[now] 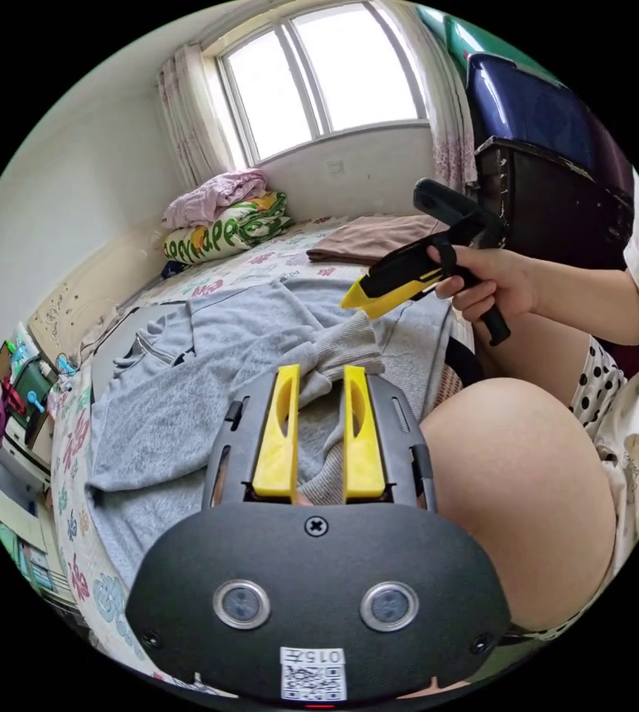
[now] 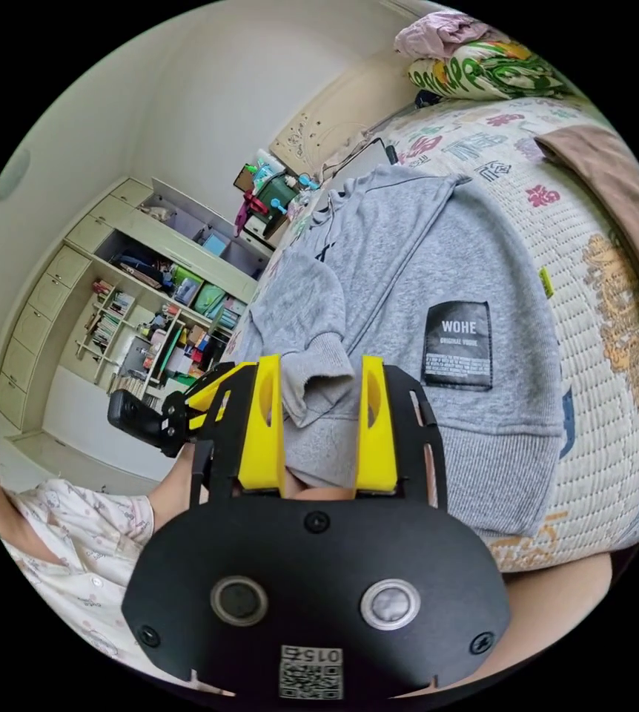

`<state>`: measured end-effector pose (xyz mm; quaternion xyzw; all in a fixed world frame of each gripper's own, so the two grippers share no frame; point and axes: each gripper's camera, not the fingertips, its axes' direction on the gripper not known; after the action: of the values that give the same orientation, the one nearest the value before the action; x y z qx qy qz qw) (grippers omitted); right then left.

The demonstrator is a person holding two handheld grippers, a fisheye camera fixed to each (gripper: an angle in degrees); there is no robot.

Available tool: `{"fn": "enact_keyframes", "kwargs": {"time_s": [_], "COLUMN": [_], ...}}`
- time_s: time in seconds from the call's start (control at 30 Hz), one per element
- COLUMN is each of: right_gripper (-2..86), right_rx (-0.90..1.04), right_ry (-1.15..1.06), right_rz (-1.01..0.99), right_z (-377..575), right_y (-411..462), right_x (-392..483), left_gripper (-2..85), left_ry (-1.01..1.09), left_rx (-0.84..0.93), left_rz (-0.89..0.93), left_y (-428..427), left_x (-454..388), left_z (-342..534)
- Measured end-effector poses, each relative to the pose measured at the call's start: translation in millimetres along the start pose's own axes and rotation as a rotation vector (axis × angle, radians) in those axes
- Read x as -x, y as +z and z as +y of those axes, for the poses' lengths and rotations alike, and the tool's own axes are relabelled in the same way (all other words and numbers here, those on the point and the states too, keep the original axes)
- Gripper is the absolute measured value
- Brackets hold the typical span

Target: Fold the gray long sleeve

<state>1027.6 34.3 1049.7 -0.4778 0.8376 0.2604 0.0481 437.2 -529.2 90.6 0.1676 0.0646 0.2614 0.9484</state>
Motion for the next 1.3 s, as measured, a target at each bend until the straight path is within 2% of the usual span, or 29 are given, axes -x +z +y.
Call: {"fn": "enact_keyframes", "kwargs": {"time_s": [0.17,0.27,0.5,0.57,0.67,0.73,0.83,0.97,1.07,1.17,1.3], "right_gripper": [3.2,1.9,3.0,5.5,8.5,8.9,10.2,13.5,15.9,16.1,16.2], "right_rx": [0.047,0.025,0.061,0.072,0.055,0.022,-0.017,-0.006,0.043,0.022,0.029], "right_ry": [-0.030,-0.064,-0.063,-0.068,-0.118,-0.160,-0.226,-0.328,-0.356,-0.384,-0.344], "right_rz": [-0.008,0.042,0.094,0.120,0.190,0.247,0.326,0.363,0.303,0.368,0.423], "right_z": [10.4,28.7,74.4,81.3,76.1,54.9,-14.2,-135.8,-210.0,-253.0,-300.4], "right_y": [50.7,65.4,125.3,137.2,136.7,132.2,143.4,228.1,313.9,390.1,477.8], "right_x": [27.3,50.1,49.0,49.3,45.5,39.2,33.0,38.2,31.4,28.0,10.8], "left_gripper": [7.3,6.2,2.0,1.8,2.1,3.2,6.5,9.7,10.5,12.7,13.3], "left_ry": [-0.013,-0.004,-0.061,-0.118,-0.181,-0.286,-0.459,-0.672,-0.826,-0.996,-1.071], "left_rx": [0.141,0.133,0.094,0.053,-0.037,-0.095,-0.048,0.026,-0.004,0.029,0.064], "left_rz": [0.008,0.001,0.107,0.207,0.225,0.062,-0.123,-0.137,-0.174,-0.202,-0.229], "left_y": [37.3,39.3,42.2,36.2,13.2,-8.3,-1.4,47.5,76.6,130.2,170.1], "left_x": [-5.6,-11.6,-0.6,23.2,69.2,137.9,247.3,386.1,439.7,491.5,510.5], "left_z": [8.8,22.4,76.8,103.2,138.5,175.4,214.5,258.1,290.2,337.2,373.0]}}
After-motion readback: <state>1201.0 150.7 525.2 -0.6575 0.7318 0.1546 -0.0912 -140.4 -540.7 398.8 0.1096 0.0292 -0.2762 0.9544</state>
